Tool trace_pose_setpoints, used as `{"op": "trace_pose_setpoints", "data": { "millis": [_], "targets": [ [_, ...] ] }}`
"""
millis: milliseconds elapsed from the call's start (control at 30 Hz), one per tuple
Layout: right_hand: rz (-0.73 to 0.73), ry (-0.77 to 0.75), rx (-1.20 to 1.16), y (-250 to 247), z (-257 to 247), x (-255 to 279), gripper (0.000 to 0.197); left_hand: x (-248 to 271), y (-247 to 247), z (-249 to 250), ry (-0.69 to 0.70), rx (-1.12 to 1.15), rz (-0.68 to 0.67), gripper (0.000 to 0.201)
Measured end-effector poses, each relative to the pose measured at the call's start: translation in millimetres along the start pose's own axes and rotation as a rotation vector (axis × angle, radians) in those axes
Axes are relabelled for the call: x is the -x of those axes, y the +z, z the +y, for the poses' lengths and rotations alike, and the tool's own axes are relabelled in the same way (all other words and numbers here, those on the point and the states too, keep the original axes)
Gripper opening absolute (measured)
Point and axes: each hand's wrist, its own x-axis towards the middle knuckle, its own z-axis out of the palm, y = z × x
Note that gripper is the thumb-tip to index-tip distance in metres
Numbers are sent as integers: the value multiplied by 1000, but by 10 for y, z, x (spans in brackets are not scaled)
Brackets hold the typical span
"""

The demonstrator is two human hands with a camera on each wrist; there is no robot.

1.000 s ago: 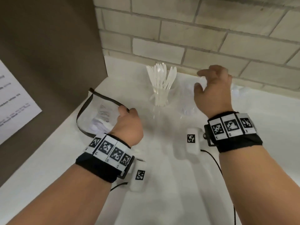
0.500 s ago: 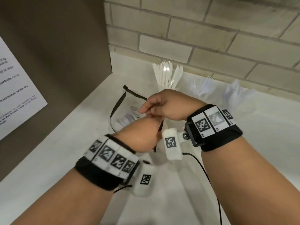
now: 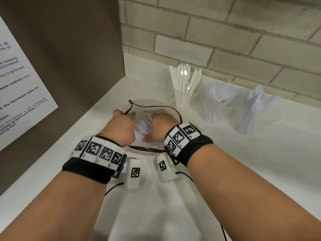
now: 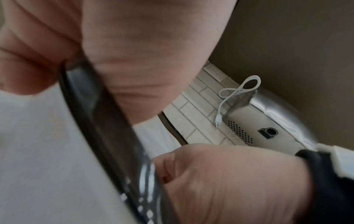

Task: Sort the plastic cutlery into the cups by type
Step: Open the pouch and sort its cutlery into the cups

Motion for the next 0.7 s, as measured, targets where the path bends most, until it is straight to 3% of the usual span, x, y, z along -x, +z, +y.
{"op": "trace_pose_setpoints", "data": {
  "millis": [67, 233, 367, 533, 700],
  "targets": [
    [9, 48, -20, 57, -5, -46, 94, -19, 25, -8, -15, 8, -26, 68],
    [-18, 13, -50, -32, 47, -44, 83, -82, 15, -34, 18, 30, 10, 61],
    [121, 7, -208, 49, 83, 2, 82, -124, -4, -7, 9, 9, 23, 71],
    [18, 12, -94, 79, 56, -31, 49, -159, 48, -31, -27, -26, -7, 83],
    [25, -11, -87, 76, 50, -5, 53, -159, 79, -62, -61, -18, 6, 90]
  ]
}}
